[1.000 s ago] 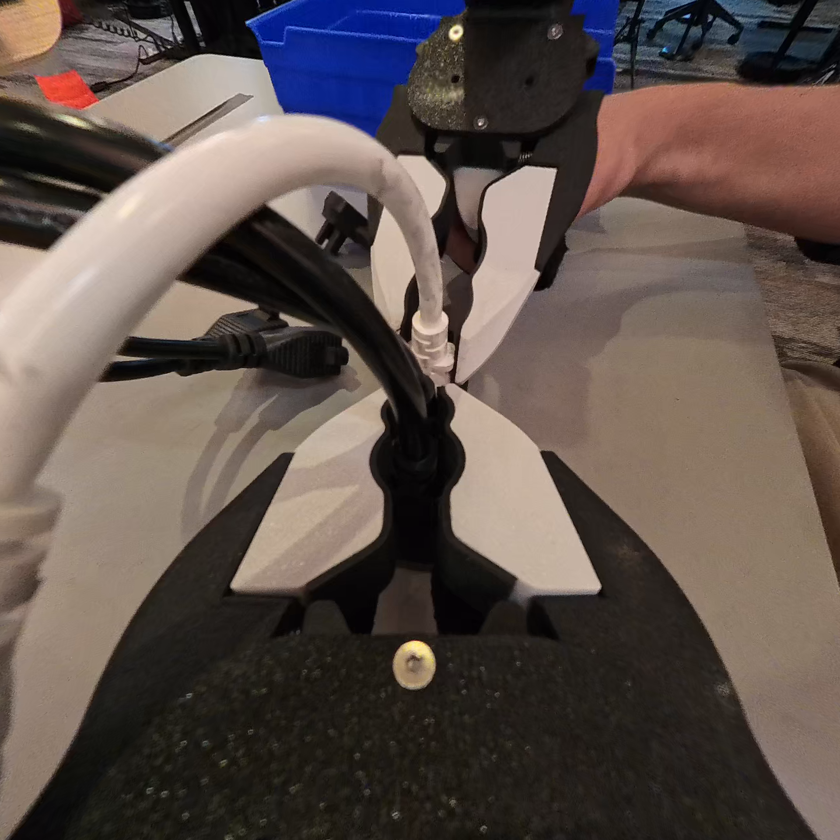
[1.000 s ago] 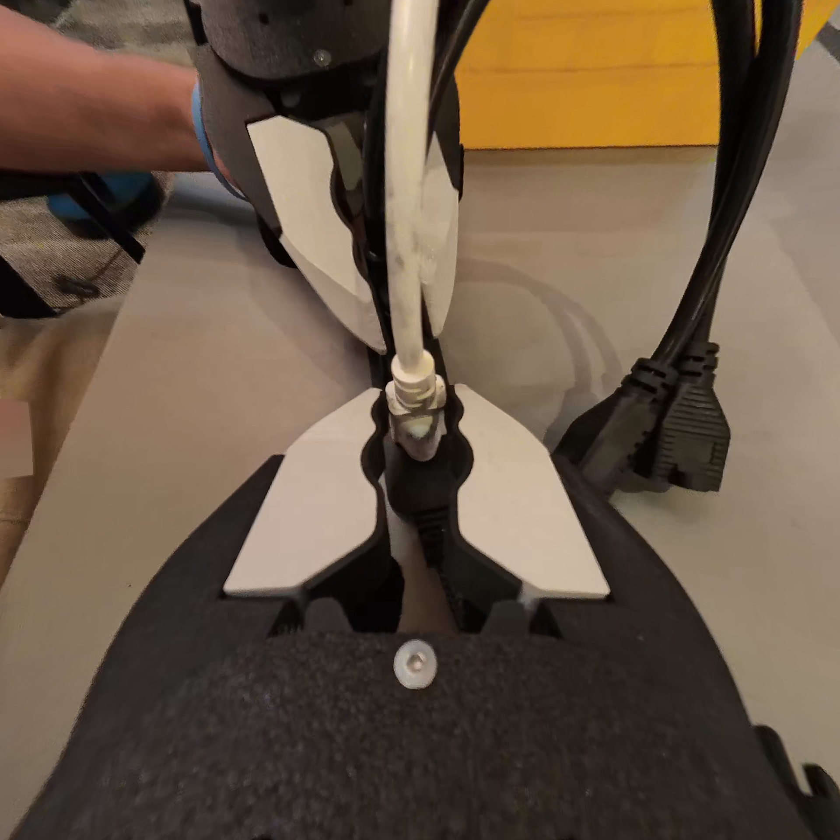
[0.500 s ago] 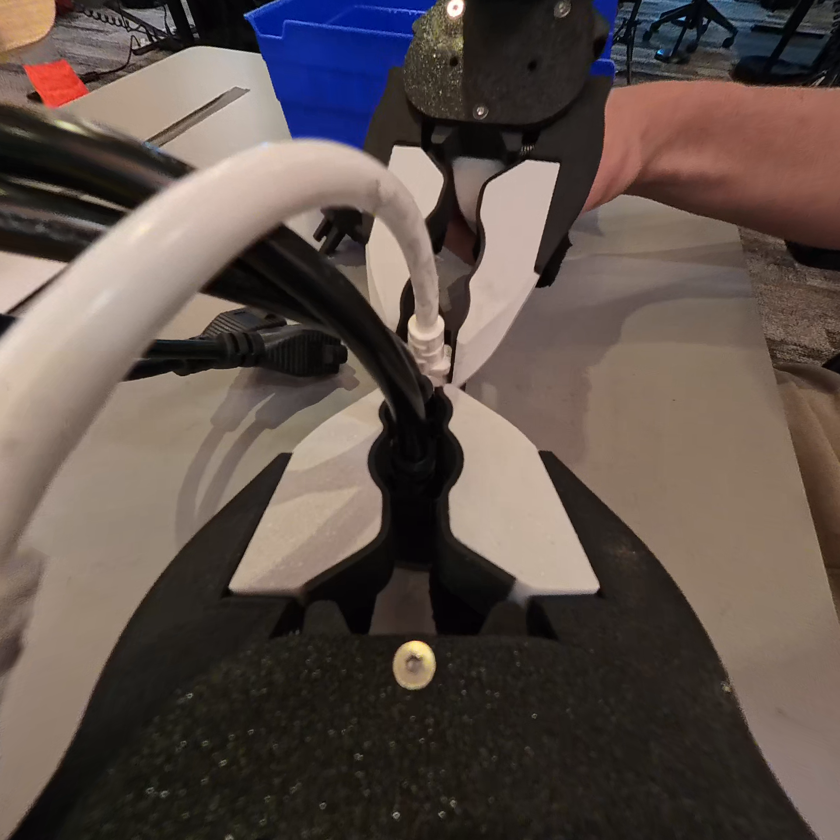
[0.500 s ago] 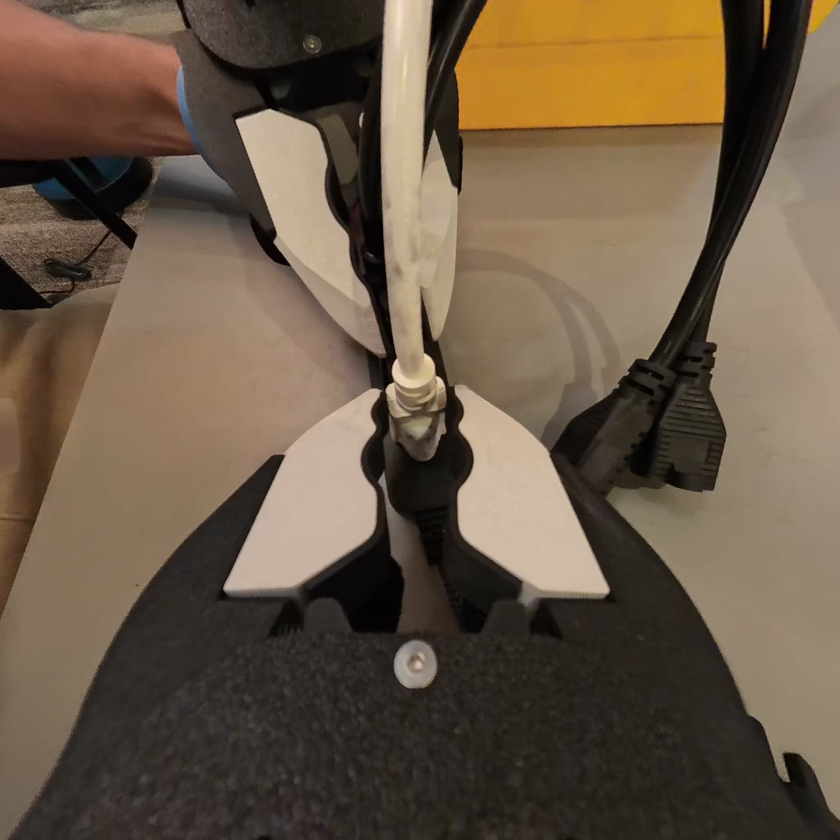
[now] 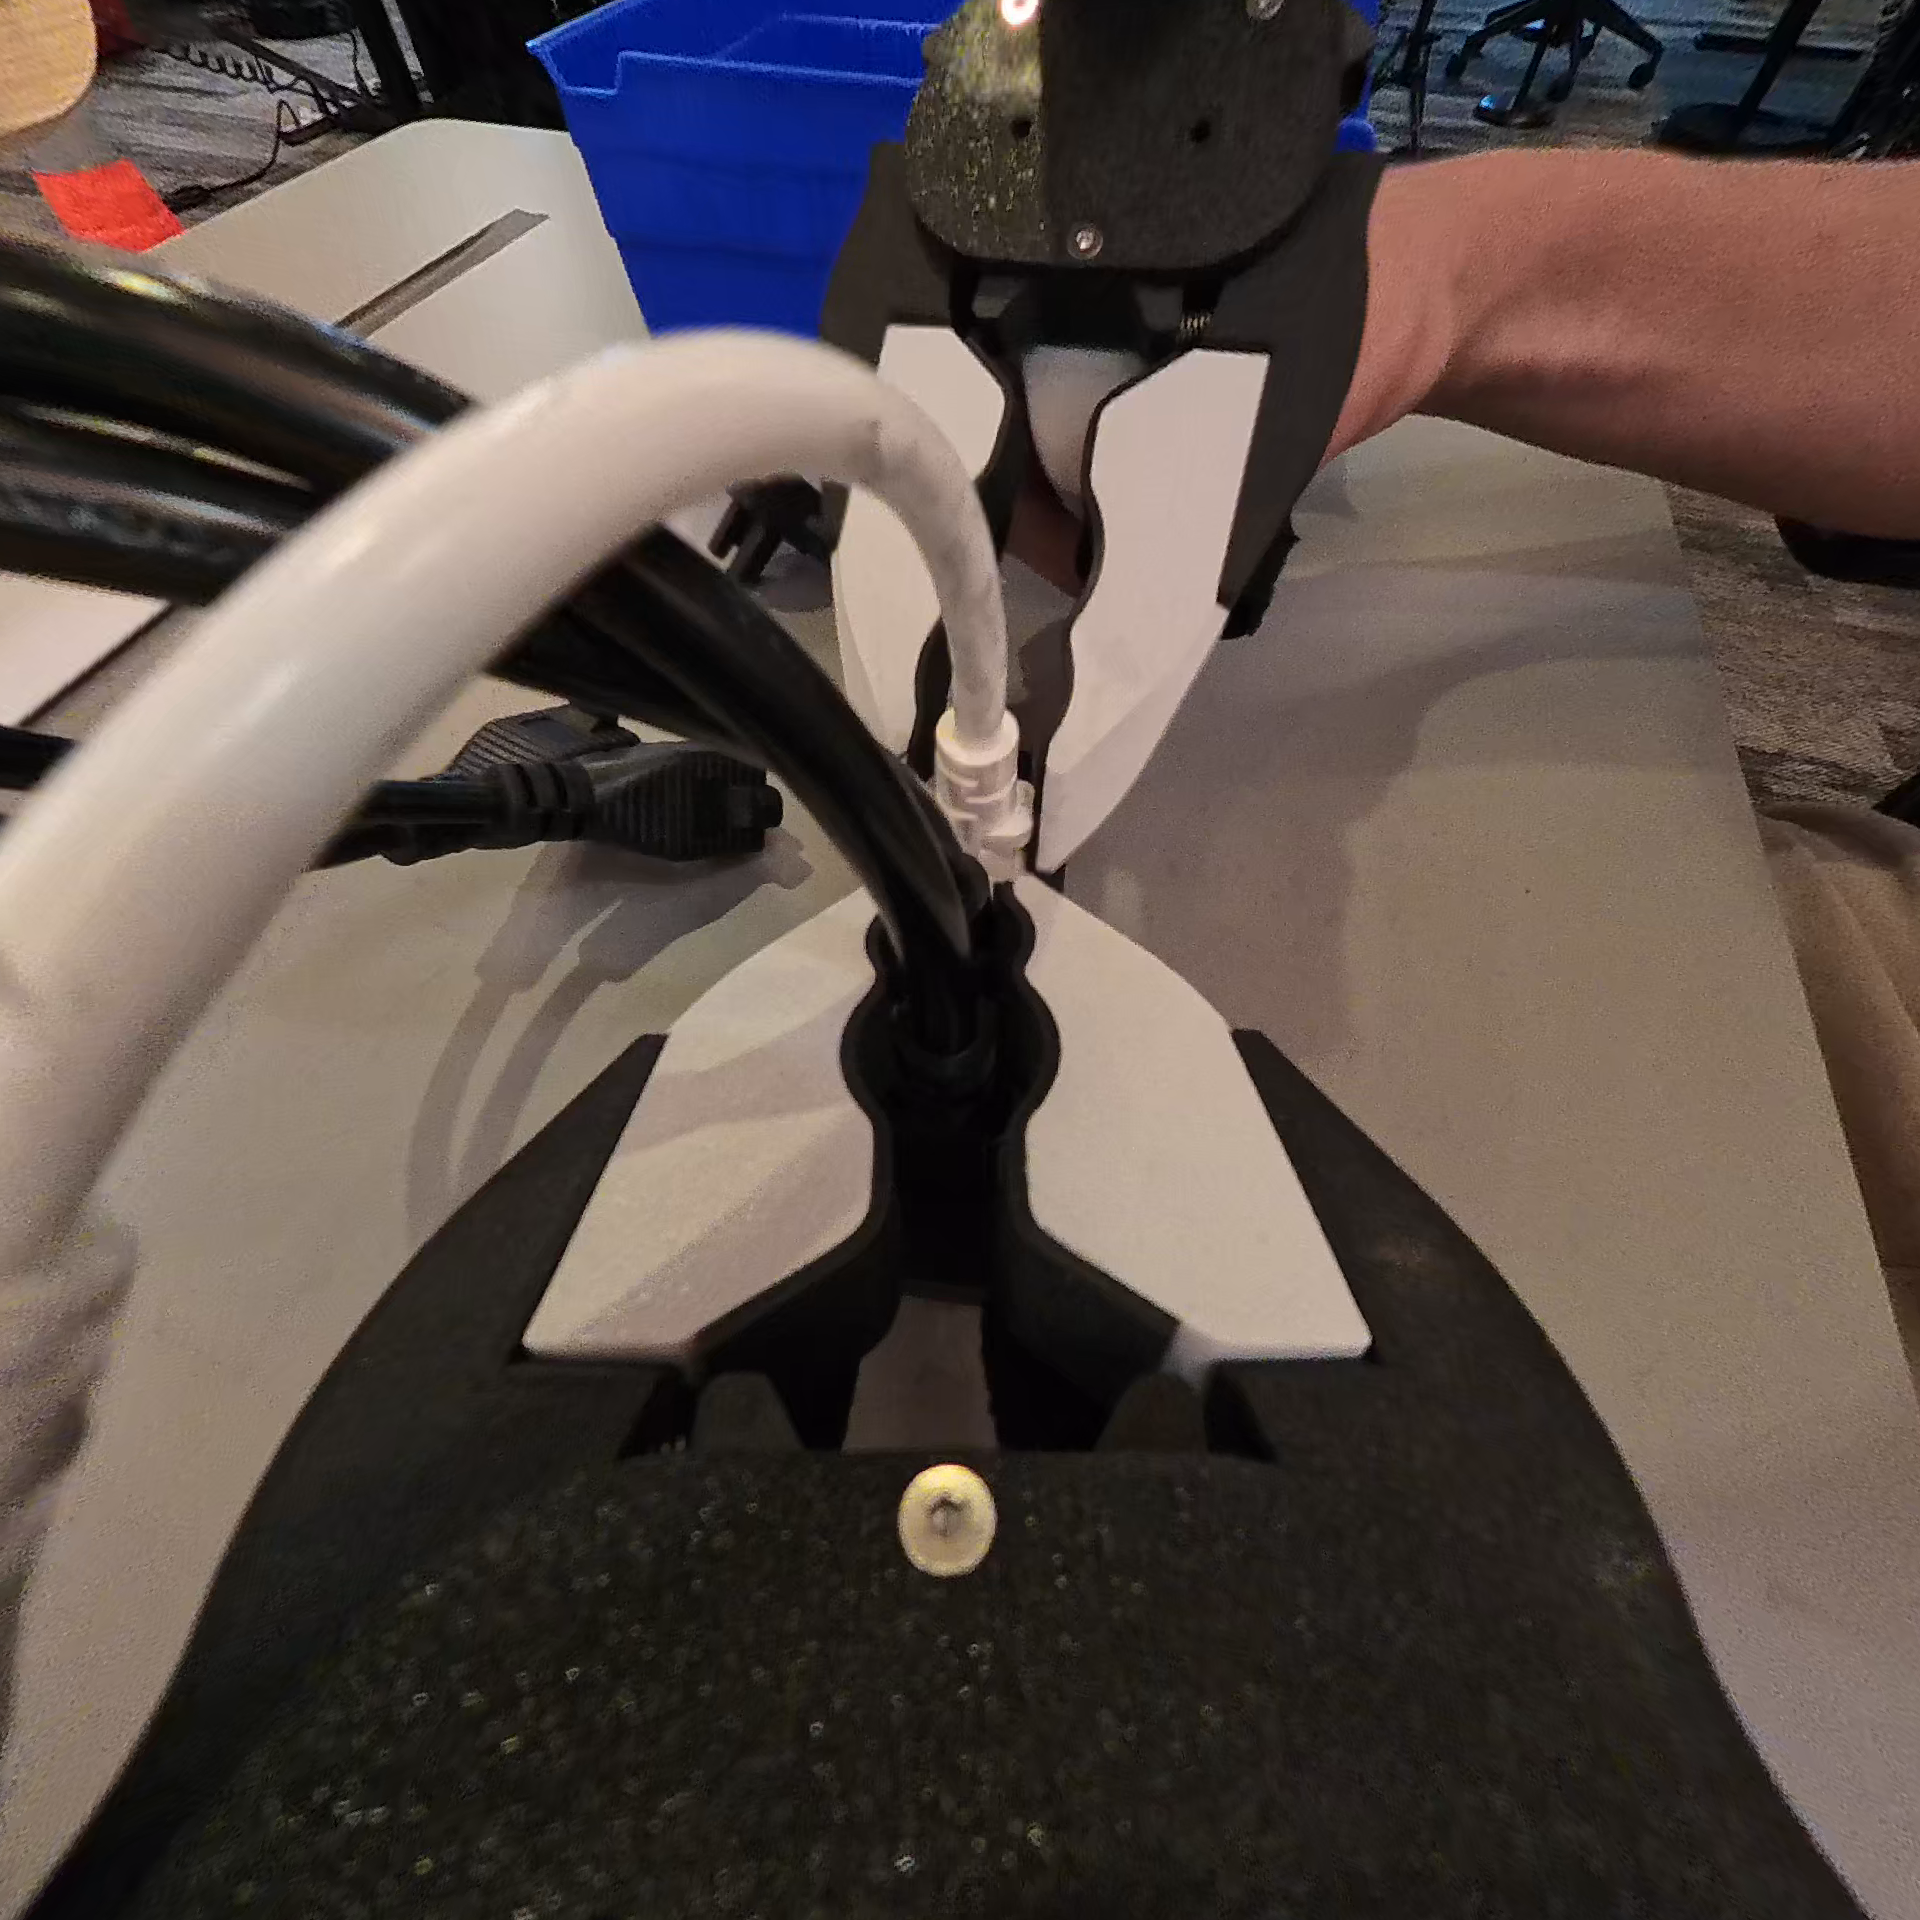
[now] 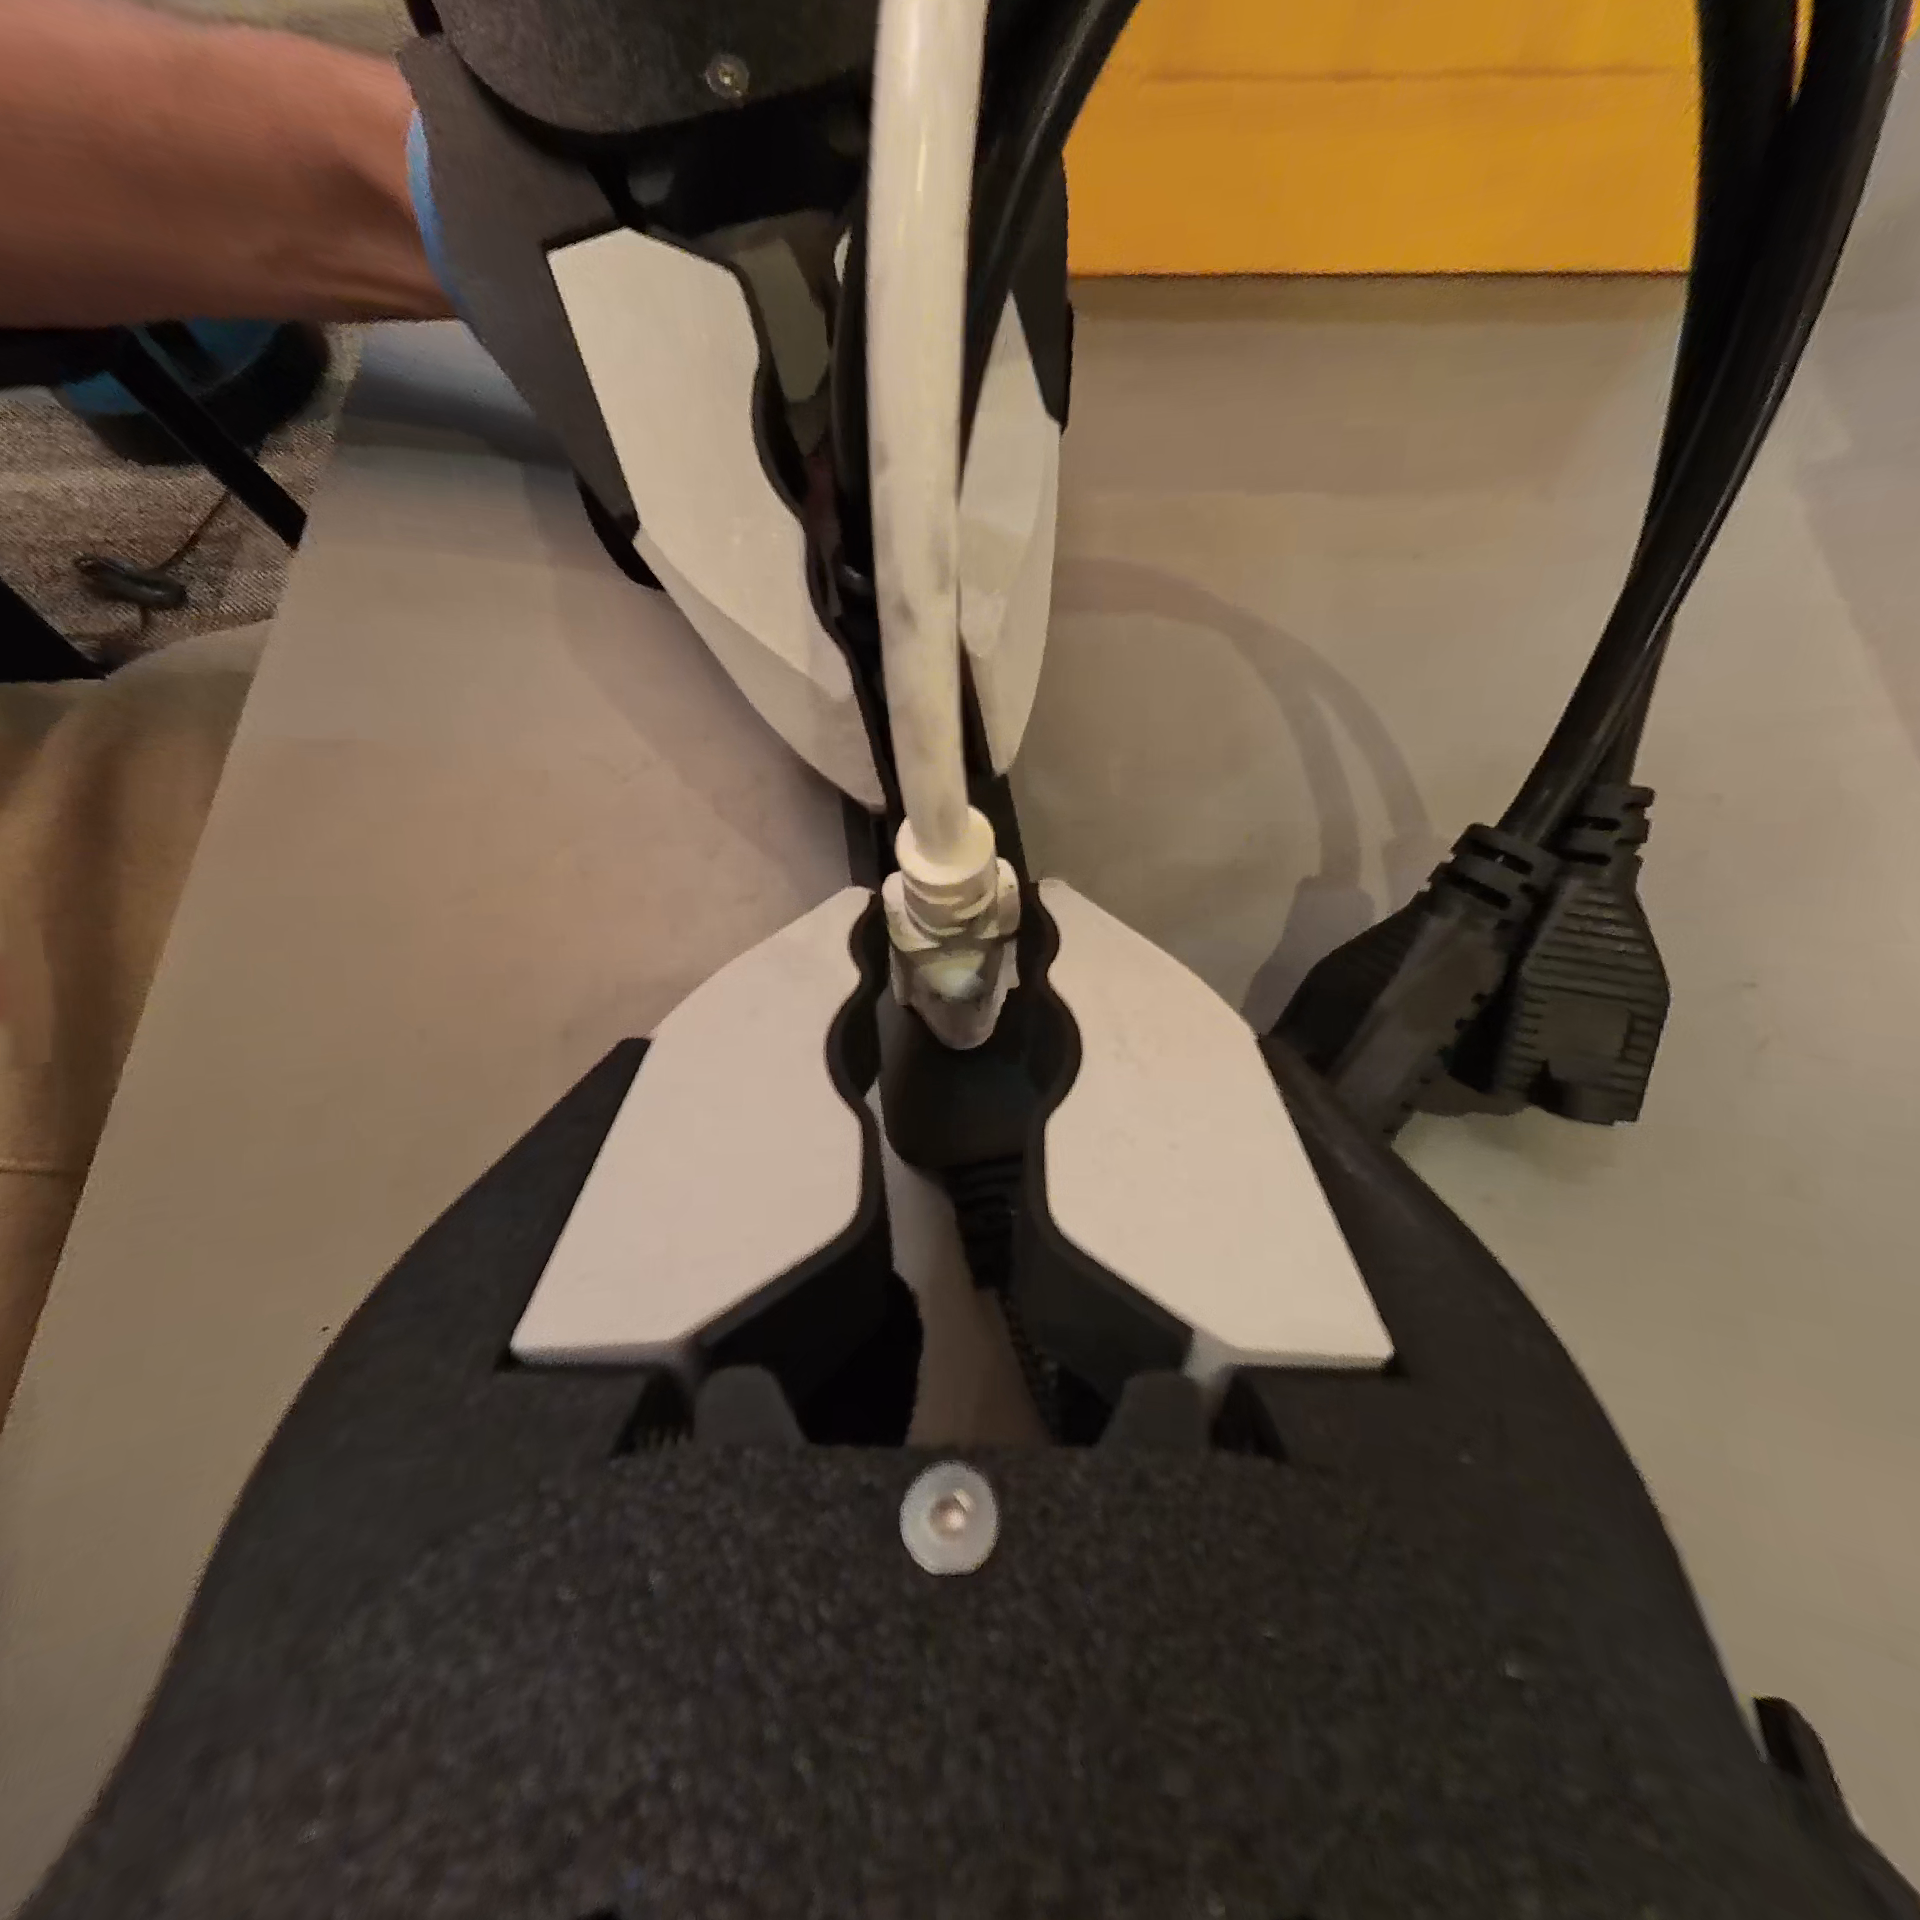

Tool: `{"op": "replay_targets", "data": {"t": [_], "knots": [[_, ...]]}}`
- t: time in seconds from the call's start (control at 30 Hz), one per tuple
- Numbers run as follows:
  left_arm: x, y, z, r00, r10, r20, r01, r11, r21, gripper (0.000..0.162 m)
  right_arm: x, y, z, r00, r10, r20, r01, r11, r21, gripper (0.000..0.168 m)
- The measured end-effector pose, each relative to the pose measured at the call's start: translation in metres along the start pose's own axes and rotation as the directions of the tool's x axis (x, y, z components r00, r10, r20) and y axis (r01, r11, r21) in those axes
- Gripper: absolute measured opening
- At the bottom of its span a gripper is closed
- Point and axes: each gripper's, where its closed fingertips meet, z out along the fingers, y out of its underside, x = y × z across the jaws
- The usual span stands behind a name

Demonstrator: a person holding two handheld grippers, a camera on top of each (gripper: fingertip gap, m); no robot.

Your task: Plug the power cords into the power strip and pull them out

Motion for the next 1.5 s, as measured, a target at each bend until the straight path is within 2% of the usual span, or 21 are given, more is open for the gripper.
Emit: {"op": "replay_targets", "data": {"t": [0.03, 0.1, 0.27, 0.43, 0.6, 0.8, 0.97, 1.13, 1.33, 1.5], "knots": [[0.0005, 0.0000, 0.0001, 1.000, -0.001, -0.001, 0.001, 1.000, 0.000, 0.017, -0.0005, 0.0005, -0.0008, 1.000, 0.011, 0.013, -0.011, 1.000, 0.021, 0.024], [0.0003, -0.0001, 0.0002, 1.000, -0.001, 0.003, 0.001, 1.000, -0.001, 0.017, -0.0005, -0.0002, -0.0004, 0.999, 0.029, 0.026, -0.030, 0.998, 0.051, 0.024], [0.0001, -0.0002, 0.0004, 1.000, -0.004, 0.005, 0.004, 1.000, 0.001, 0.017, -0.0001, -0.0014, 0.0018, 1.000, 0.013, 0.000, -0.013, 1.000, -0.011, 0.024], [0.0016, -0.0001, 0.0001, 1.000, -0.001, -0.012, 0.001, 1.000, 0.006, 0.017, -0.0025, 0.0005, -0.0012, 0.999, 0.036, 0.031, -0.038, 0.998, 0.057, 0.024], [-0.0009, -0.0006, 0.0010, 1.000, -0.015, -0.004, 0.015, 1.000, 0.009, 0.017, 0.0004, -0.0013, 0.0014, 1.000, 0.024, 0.004, -0.024, 1.000, -0.009, 0.024], [0.0005, -0.0002, 0.0006, 1.000, -0.005, -0.012, 0.005, 1.000, 0.004, 0.017, -0.0016, 0.0002, -0.0011, 0.998, 0.051, 0.037, -0.053, 0.997, 0.054, 0.024], [0.0011, 0.0003, -0.0002, 1.000, -0.003, -0.015, 0.003, 1.000, 0.001, 0.017, -0.0023, -0.0010, 0.0013, 1.000, 0.021, 0.000, -0.021, 1.000, -0.013, 0.024], [0.0028, 0.0005, -0.0002, 1.000, 0.007, -0.020, -0.007, 1.000, -0.003, 0.017, -0.0046, 0.0005, -0.0014, 0.997, 0.063, 0.035, -0.066, 0.995, 0.076, 0.024], [0.0007, 0.0004, -0.0001, 1.000, -0.007, -0.016, 0.007, 1.000, 0.002, 0.017, -0.0022, -0.0015, 0.0016, 0.999, 0.036, -0.001, -0.036, 0.999, 0.010, 0.024], [0.0021, 0.0009, -0.0010, 1.000, 0.004, -0.027, -0.004, 1.000, 0.005, 0.017, -0.0040, 0.0007, -0.0021, 0.998, 0.058, 0.035, -0.060, 0.996, 0.066, 0.024]]}}
